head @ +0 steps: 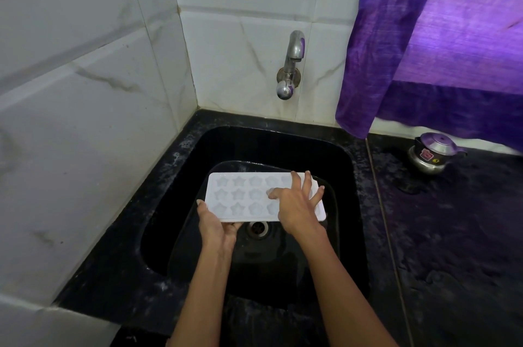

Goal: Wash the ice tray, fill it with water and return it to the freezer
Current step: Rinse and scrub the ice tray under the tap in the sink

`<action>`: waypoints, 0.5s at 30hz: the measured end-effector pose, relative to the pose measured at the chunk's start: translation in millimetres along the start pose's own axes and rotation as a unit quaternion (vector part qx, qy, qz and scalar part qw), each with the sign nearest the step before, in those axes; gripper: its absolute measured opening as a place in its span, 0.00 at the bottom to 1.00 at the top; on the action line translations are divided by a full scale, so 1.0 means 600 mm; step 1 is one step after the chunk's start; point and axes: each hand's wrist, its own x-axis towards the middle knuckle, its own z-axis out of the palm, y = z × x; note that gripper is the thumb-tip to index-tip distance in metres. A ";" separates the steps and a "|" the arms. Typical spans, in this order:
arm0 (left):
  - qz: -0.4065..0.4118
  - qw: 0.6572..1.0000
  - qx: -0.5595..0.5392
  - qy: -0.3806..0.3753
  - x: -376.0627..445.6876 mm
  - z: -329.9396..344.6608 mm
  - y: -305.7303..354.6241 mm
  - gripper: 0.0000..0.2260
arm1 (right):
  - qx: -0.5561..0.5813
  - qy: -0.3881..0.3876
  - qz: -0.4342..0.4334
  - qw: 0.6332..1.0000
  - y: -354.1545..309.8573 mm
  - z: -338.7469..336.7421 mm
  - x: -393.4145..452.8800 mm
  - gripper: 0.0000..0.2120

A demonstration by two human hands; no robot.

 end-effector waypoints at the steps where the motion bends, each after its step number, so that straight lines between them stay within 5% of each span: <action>1: -0.001 1.000 0.000 0.000 0.000 0.000 0.000 0.25 | 0.001 0.003 0.001 1.000 0.001 0.002 0.001 0.36; 15: -0.010 1.000 -0.004 0.008 -0.002 0.009 -0.005 0.25 | 0.006 0.038 -0.016 0.999 -0.008 0.003 0.007 0.31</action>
